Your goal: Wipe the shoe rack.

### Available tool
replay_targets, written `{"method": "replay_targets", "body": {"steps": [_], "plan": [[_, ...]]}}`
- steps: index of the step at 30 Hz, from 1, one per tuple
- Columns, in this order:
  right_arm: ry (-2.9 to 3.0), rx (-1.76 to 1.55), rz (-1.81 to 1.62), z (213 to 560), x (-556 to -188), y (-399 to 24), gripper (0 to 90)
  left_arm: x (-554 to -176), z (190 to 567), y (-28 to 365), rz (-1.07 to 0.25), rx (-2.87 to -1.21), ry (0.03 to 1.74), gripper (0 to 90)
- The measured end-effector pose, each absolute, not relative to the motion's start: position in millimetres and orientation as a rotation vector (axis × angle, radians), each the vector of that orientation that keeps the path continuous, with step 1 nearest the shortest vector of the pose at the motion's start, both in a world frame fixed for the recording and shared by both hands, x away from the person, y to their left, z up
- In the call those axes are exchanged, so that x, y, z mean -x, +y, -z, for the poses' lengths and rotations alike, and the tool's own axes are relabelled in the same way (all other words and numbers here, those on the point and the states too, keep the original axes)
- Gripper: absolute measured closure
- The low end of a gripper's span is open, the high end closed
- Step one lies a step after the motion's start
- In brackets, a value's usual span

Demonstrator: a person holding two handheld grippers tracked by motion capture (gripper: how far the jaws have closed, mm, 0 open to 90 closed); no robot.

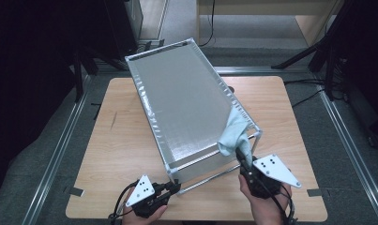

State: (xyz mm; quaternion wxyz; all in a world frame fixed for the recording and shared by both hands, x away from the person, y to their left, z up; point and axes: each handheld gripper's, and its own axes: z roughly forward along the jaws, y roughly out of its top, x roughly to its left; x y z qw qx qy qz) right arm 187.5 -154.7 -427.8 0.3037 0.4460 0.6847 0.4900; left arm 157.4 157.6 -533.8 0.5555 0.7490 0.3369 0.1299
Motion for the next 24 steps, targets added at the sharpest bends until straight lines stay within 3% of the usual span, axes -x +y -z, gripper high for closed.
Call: {"method": "replay_targets", "body": {"steps": [13,24], "plan": [[2.057,-0.948,-1.445,433,-158,-88,81.3,-157,534,157,-0.306,-1.769,0.796,79.6],[1.894,-1.188,-1.297,441,-188,-150,81.6,-157,534,158,-0.303,-1.769,0.794,79.6]]}}
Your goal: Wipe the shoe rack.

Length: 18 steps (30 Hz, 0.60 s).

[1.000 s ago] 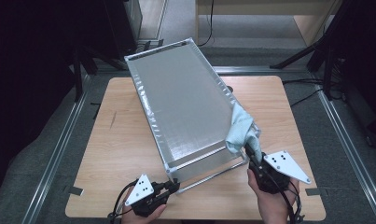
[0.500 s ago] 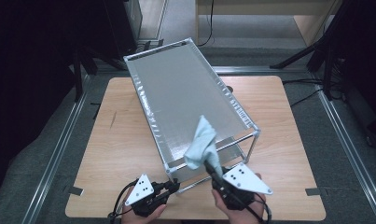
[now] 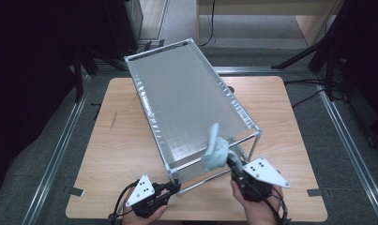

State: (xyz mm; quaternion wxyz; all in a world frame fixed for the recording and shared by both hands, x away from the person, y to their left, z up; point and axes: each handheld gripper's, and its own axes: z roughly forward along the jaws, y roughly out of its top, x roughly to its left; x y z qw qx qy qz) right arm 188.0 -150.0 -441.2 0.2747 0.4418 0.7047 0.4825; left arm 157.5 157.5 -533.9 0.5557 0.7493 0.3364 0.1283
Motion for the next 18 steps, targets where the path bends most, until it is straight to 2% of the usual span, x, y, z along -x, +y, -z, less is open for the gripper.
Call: {"method": "replay_targets", "body": {"steps": [5,11,14,18], "plan": [[1.850,-1.352,-1.192,468,-207,-179,81.7,-158,534,158,-0.304,-1.772,0.793,79.6],[1.994,-1.437,-1.054,516,-226,-174,79.7,-157,534,157,-0.305,-1.772,0.795,79.6],[2.182,-1.414,-0.965,535,-233,-162,70.6,-157,534,157,-0.302,-1.774,0.795,79.5],[2.212,-1.371,-0.975,533,-232,-154,52.3,-157,533,159,-0.301,-1.774,0.800,79.2]]}}
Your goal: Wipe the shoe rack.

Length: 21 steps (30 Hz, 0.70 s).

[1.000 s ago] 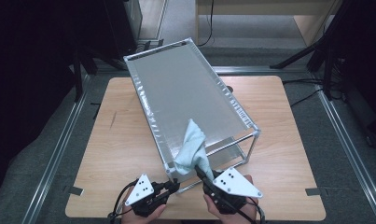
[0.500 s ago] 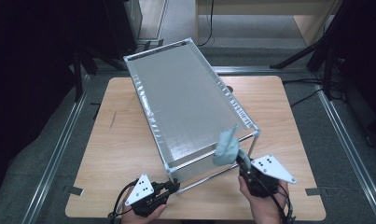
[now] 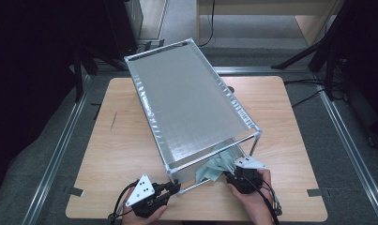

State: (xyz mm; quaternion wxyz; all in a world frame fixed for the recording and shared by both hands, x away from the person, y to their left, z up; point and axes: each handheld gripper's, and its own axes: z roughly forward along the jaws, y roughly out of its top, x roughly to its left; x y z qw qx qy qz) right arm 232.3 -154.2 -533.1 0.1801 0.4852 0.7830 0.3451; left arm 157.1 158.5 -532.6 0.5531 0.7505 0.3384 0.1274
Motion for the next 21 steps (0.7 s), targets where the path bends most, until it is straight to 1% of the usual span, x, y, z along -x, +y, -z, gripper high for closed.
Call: {"method": "replay_targets", "body": {"steps": [3,6,7,11,14,16,18,20,21], "plan": [[2.232,-1.379,-0.985,524,-232,-154,39.2,-157,531,160,-0.300,-1.769,0.801,78.7],[2.259,-1.344,-0.980,515,-229,-152,31.6,-156,530,161,-0.305,-1.764,0.802,78.4],[2.270,-1.316,-0.989,509,-226,-151,27.3,-156,530,161,-0.307,-1.764,0.801,78.4],[2.229,-1.317,-1.122,495,-222,-146,18.9,-156,528,163,-0.308,-1.749,0.799,77.7],[2.166,-1.362,-1.097,504,-223,-131,15.7,-154,526,163,-0.305,-1.733,0.803,76.2],[2.134,-1.407,-1.040,518,-224,-121,15.2,-154,526,163,-0.309,-1.732,0.808,76.1],[2.104,-1.429,-1.014,529,-223,-115,17.0,-154,526,163,-0.312,-1.737,0.812,77.0],[2.089,-1.440,-0.951,540,-223,-110,25.2,-154,526,163,-0.316,-1.741,0.810,78.1],[2.080,-1.437,-0.917,543,-223,-110,31.5,-154,526,163,-0.316,-1.743,0.808,78.5]]}}
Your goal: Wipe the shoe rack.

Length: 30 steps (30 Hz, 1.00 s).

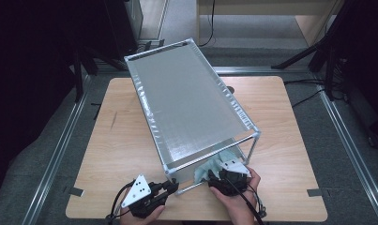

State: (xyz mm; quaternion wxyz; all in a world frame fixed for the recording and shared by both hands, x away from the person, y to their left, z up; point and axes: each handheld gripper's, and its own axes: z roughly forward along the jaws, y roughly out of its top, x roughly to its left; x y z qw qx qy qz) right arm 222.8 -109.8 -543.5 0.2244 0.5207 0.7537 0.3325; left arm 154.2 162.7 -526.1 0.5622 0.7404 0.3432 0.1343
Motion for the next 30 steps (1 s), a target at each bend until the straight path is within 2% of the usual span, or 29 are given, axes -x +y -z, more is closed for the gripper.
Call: {"method": "replay_targets", "body": {"steps": [1,4,8,14,18,30], "plan": [[2.053,-1.417,-0.899,545,-221,-111,44.3,-154,526,163,-0.318,-1.747,0.806,78.6],[2.060,-1.401,-0.909,543,-224,-123,67.4,-155,526,163,-0.316,-1.748,0.802,78.9],[2.037,-1.387,-0.886,541,-229,-137,79.7,-154,526,163,-0.318,-1.749,0.802,79.2],[1.961,-1.369,-0.830,539,-238,-158,82.0,-154,526,162,-0.328,-1.751,0.800,79.6],[2.011,-1.355,-0.858,544,-238,-154,80.7,-154,526,162,-0.327,-1.750,0.800,79.8],[2.280,-1.170,-1.049,553,-207,-78,81.1,-152,527,159,-0.325,-1.751,0.791,79.9]]}}
